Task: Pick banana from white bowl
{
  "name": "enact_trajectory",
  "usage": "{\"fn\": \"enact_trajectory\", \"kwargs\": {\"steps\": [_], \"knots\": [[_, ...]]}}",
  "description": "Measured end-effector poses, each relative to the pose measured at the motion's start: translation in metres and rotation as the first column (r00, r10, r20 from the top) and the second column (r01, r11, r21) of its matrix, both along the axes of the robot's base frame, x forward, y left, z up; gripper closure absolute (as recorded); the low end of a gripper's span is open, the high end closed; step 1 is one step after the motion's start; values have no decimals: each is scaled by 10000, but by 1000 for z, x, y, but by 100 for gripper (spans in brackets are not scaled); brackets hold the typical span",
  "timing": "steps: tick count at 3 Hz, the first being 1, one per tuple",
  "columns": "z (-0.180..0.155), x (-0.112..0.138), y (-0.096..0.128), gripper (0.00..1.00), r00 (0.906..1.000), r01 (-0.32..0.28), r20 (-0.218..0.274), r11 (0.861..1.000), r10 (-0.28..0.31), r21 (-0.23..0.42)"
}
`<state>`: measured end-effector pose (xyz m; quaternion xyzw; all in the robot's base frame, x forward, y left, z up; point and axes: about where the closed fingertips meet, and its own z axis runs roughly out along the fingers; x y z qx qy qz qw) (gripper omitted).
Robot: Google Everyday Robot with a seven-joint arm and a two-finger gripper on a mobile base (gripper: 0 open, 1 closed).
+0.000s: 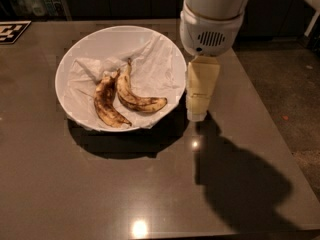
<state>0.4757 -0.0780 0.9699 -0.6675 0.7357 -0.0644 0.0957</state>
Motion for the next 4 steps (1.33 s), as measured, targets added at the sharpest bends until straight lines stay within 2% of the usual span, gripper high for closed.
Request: {"fn": "enact_trajectory", "kwargs": {"steps": [1,2,3,4], "knots": [[3,2,2,0,9997,-36,223,9999,34,105],[1,10,25,0,10000,-4,37,9983,1,588],[-6,24,52,0,9992,274,-325,9968,-250,756],[-15,30,77,0,9962,-210,-820,9962,279,842]]}}
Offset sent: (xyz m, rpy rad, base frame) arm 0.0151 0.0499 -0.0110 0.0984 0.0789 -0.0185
